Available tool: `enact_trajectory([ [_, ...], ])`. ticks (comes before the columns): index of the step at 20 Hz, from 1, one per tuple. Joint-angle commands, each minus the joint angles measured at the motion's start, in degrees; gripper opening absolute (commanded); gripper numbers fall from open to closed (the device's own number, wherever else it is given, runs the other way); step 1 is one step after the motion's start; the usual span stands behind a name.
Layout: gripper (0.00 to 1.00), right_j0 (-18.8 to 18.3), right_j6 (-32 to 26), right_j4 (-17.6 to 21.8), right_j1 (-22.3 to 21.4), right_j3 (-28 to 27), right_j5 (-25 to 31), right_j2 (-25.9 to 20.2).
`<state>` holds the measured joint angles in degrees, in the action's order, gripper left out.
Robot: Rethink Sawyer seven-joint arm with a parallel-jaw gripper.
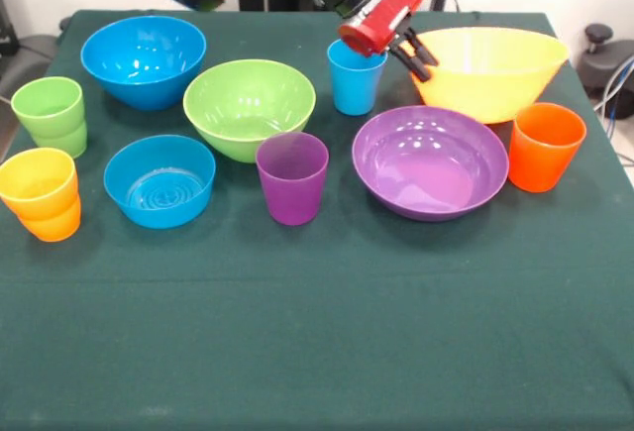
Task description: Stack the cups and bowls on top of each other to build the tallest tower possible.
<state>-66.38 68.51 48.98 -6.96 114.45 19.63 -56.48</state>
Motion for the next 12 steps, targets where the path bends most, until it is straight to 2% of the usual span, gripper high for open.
enact_trajectory([
  [1,0.0,7.4,17.9,-0.1,-16.8,-0.2,-5.2,9.9],
  [12,0.0,9.0,20.2,-0.5,-22.3,1.7,-4.5,9.1],
])
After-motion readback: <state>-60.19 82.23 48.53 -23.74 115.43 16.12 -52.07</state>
